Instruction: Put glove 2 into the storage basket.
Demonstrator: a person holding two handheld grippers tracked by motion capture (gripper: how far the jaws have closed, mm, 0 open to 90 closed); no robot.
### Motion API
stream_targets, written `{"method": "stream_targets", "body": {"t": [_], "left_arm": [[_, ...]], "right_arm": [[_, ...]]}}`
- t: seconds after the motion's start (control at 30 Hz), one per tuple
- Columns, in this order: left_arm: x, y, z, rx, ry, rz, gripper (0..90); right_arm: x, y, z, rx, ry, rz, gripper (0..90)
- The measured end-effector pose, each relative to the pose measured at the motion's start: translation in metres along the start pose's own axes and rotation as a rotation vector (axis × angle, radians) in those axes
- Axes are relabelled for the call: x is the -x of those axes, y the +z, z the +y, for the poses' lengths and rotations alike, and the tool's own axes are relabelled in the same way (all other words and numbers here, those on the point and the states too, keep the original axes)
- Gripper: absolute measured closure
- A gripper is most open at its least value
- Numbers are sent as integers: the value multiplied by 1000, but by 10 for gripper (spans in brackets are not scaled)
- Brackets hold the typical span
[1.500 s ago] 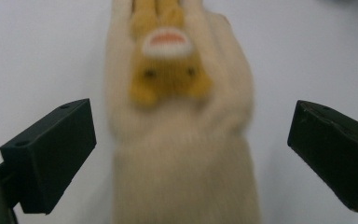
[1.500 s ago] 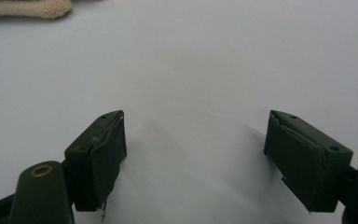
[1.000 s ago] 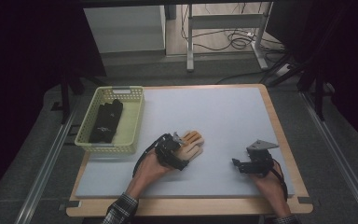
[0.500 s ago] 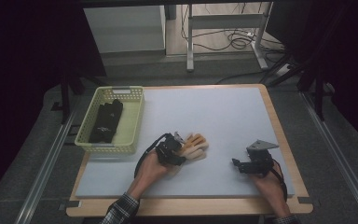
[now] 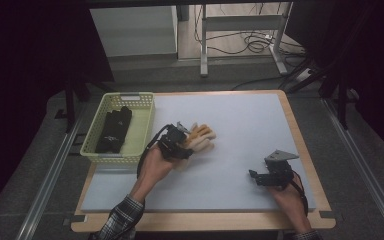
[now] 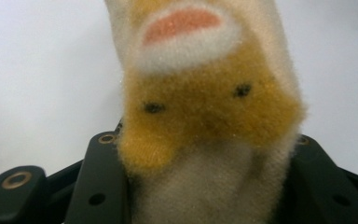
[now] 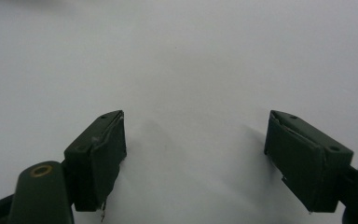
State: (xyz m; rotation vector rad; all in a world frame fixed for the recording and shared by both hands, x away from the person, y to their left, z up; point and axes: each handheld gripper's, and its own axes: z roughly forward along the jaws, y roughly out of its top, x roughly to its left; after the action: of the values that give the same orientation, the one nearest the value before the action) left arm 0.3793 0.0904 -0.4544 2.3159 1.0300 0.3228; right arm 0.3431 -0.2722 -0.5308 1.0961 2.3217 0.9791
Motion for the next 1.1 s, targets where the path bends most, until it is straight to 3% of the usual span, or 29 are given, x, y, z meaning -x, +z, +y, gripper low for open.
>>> {"method": "stream_targets", "body": {"t": [0.03,0.33,0.63,0.87,1.1], "left_arm": [[0,0,0,0,0,0,541],[-49,-41,4,39,-98,96,535],[-98,-70,-9,51,-218,196,532],[-133,-81,-25,30,-299,282,529],[-159,-79,-39,0,-372,325,524]], "right_arm": [[0,0,0,0,0,0,202],[0,0,0,1,-2,-1,202],[0,0,0,4,-2,-1,201],[0,0,0,4,-2,-1,201],[0,0,0,3,-1,-2,200]]}}
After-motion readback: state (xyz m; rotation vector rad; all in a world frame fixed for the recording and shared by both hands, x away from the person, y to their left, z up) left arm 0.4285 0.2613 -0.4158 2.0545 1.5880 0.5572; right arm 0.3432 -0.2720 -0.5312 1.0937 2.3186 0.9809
